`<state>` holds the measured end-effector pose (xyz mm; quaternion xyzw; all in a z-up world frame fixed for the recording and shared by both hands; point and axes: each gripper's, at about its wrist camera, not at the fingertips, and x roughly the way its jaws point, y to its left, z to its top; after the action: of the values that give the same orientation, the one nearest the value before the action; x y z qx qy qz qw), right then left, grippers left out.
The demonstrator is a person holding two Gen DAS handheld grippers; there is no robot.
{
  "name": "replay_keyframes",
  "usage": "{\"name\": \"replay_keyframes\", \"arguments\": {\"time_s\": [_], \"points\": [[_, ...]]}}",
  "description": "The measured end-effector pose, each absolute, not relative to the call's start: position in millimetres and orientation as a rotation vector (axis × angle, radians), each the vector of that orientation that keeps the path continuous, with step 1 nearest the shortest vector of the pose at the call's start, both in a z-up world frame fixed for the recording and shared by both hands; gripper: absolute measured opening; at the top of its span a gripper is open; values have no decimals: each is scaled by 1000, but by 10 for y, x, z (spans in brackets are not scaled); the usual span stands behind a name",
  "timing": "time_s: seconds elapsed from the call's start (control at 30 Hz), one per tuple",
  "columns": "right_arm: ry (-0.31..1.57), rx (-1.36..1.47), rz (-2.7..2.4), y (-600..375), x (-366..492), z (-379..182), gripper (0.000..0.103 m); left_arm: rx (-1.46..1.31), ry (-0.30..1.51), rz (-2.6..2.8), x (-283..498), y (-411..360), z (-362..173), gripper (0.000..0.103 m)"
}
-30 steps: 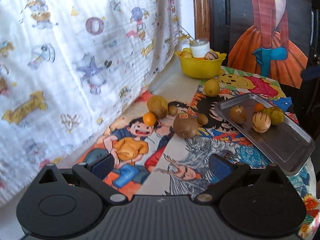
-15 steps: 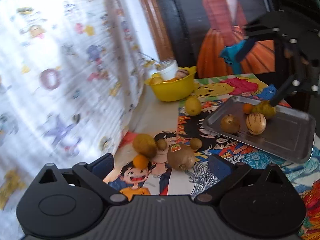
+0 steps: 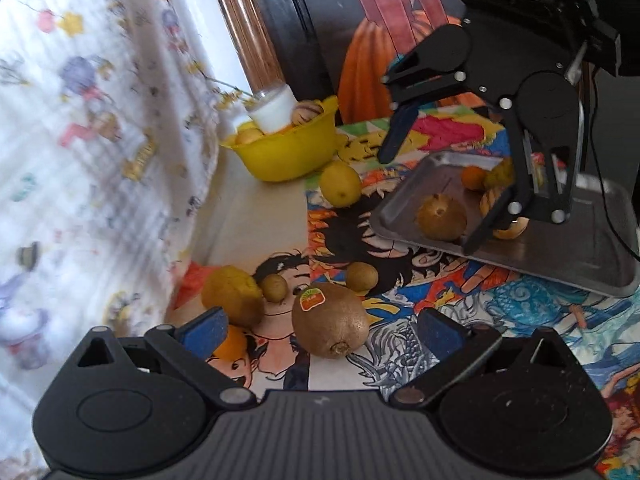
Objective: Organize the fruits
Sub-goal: 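Grasp the large stickered kiwi with the left tool while the right tool grasps a small brown fruit, then carry the kiwi with the left tool onto the tray while the right tool carries the small fruit there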
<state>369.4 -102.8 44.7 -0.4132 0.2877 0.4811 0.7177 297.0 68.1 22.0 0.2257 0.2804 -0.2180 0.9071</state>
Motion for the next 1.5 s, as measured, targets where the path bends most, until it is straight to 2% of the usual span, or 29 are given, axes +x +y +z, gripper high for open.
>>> {"name": "replay_keyframes", "arguments": {"time_s": [0.27,0.6,0.8,1.07,1.3,1.5], "points": [[639,-975,1105,-897,3921,159,81,496,613,-491,3219,628,25,103],[620,-1029,1129,-786,3977,-38,56,481,647,-514,3392,638,-67,88],[611,-1026,1142,-739,4007,-72,49,450,675,-530,3467,617,-108,77],[622,-990,1159,-709,4079,-79,45,401,703,-515,3542,641,-161,64],[648,-933,1172,-703,4158,-85,31,360,714,-497,3544,659,-161,62],[687,-868,1159,-709,4203,-81,30,327,710,-435,3501,621,-174,62]]}}
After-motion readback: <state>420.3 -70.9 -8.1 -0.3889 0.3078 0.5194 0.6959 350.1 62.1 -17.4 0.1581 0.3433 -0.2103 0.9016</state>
